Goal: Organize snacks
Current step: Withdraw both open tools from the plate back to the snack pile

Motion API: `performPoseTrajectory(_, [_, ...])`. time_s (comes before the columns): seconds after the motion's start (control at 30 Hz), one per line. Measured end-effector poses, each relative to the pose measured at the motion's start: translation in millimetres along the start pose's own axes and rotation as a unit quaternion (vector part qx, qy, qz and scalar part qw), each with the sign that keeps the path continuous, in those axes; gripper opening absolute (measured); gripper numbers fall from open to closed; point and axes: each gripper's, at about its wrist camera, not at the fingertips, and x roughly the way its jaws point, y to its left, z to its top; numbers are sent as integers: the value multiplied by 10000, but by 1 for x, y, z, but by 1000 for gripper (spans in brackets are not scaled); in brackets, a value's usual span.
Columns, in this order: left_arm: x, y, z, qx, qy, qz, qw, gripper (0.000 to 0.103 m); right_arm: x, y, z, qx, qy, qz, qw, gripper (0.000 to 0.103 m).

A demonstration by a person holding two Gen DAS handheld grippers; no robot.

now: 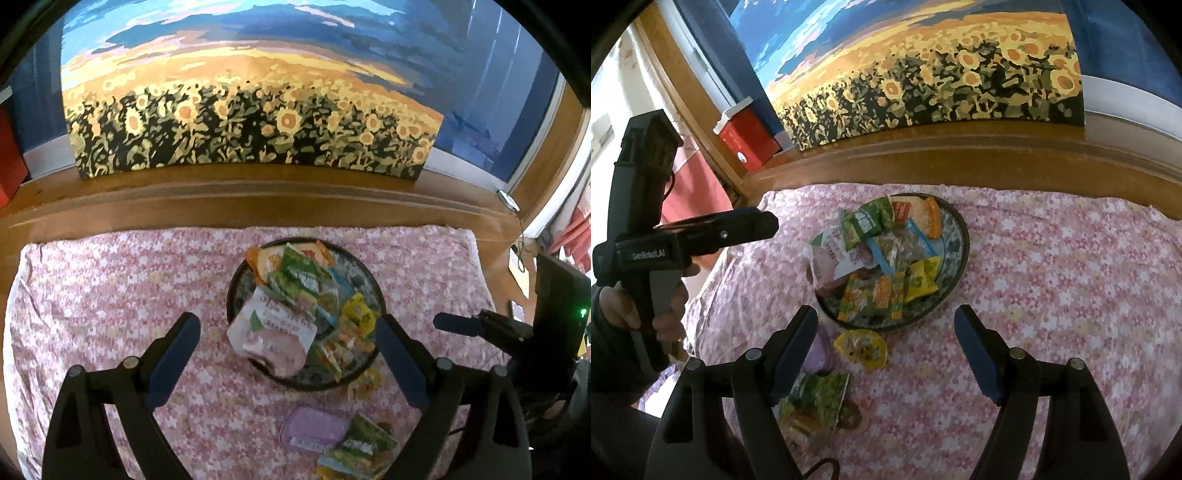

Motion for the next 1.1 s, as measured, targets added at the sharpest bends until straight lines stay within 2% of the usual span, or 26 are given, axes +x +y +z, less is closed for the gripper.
performPoseTrajectory(0.5, [-2,-1,-41,-41,289,-177,9994,98,-1,17,-27,3,249,-40,9997,78])
performPoseTrajectory(1.1, [5,-6,-90,-70,732,-320,9968,98,6,19,-50,115,574,-54,9983,78])
